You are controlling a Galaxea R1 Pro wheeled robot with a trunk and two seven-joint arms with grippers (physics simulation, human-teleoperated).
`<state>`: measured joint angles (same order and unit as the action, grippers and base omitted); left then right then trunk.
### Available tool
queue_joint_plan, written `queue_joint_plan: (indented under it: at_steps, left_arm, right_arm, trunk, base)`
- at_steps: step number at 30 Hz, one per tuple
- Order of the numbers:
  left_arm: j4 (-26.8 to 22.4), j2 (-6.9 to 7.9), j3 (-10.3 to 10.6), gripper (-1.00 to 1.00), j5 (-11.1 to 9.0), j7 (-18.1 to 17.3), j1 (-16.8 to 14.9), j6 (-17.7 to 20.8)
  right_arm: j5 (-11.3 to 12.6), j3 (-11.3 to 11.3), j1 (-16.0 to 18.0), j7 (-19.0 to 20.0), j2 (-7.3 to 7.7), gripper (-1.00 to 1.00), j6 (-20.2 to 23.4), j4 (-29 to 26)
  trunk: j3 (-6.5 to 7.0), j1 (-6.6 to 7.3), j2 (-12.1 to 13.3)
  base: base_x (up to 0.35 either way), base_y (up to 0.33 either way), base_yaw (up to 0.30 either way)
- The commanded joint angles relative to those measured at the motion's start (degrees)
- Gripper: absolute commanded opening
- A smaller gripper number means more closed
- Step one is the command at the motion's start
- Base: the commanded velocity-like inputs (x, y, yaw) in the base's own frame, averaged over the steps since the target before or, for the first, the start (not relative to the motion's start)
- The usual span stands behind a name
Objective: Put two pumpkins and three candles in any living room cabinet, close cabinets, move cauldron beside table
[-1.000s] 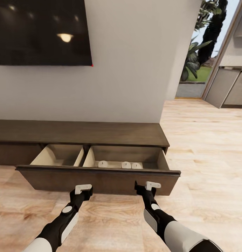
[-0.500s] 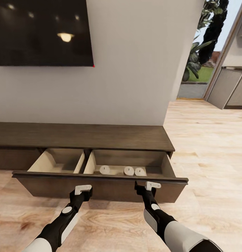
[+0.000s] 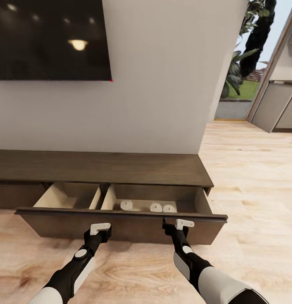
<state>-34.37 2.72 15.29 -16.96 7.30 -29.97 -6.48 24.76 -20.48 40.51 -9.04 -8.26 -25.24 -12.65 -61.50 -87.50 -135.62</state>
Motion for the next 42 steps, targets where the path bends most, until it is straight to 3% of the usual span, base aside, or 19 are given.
queue_joint_plan:
  at_steps: [1,27,42]
  left_arm:
    - [0.0,0.00,0.0,1.00,0.0,0.0,0.0,0.0]
    - [0.0,0.00,0.0,1.00,0.0,0.0,0.0,0.0]
    - [0.0,0.00,0.1,1.00,0.0,0.0,0.0,-0.7]
  right_arm:
    - [-0.1,-0.1,0.0,0.0,0.00,1.00,0.0,0.0]
    - [-0.1,-0.1,0.0,0.0,0.00,1.00,0.0,0.0]
    - [-0.1,-0.1,0.0,0.0,0.00,1.00,0.0,0.0]
  trunk:
    - [0.00,0.00,0.0]
    - [0.00,0.00,0.0]
    - [0.00,0.00,0.0]
  base:
    - [0.093,0.000,0.000]
    - [0.304,0.000,0.000]
    - [0.031,0.000,0.000]
